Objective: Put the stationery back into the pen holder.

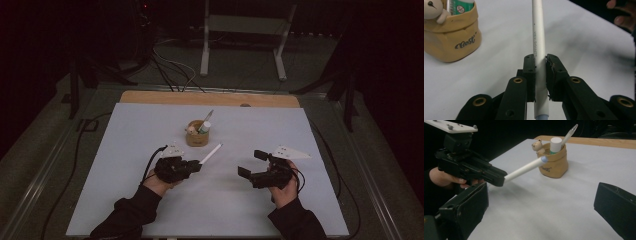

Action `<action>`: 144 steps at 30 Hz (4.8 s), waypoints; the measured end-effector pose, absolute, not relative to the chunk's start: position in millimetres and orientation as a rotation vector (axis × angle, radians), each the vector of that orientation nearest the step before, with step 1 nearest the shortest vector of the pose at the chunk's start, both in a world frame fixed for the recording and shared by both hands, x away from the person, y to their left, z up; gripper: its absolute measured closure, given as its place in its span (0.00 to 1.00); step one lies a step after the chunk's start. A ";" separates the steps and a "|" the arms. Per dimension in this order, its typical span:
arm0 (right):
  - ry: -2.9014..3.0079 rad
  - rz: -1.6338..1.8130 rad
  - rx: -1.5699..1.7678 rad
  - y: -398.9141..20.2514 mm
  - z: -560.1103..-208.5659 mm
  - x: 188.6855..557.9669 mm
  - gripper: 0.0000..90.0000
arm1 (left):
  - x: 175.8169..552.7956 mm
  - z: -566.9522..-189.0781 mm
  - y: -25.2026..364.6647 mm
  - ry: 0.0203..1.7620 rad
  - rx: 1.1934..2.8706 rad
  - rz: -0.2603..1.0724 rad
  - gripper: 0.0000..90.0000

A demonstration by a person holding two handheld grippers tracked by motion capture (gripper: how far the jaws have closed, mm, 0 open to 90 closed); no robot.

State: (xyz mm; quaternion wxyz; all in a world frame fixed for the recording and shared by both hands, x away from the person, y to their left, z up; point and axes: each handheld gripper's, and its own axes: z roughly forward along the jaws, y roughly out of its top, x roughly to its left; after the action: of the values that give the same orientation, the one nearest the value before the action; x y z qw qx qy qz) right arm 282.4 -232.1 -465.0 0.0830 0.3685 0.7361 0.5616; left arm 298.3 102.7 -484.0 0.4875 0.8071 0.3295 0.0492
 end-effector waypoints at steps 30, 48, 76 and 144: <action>2.230 1.740 1.138 -220.1 -469.7 278.9 0.00 | 266.9 -486.8 112.2 0.737 1.910 0.119 0.89; 2.301 1.761 1.327 -207.3 -474.0 284.6 0.00 | 264.7 -495.1 110.6 0.746 1.856 0.097 0.89; 2.227 2.090 1.685 -191.4 -482.9 303.5 0.69 | 261.9 -496.2 95.1 0.675 1.833 0.058 0.89; 2.246 1.707 1.141 -184.7 -428.4 297.0 0.87 | 267.0 -508.9 102.1 0.565 2.108 -0.038 0.00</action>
State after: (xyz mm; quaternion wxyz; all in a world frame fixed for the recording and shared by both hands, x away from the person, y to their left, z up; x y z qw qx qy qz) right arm 297.0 -184.7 -428.4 0.0493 0.3744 0.7373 0.5601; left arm 267.0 102.1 -508.9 0.4613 0.8568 0.2299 -0.0153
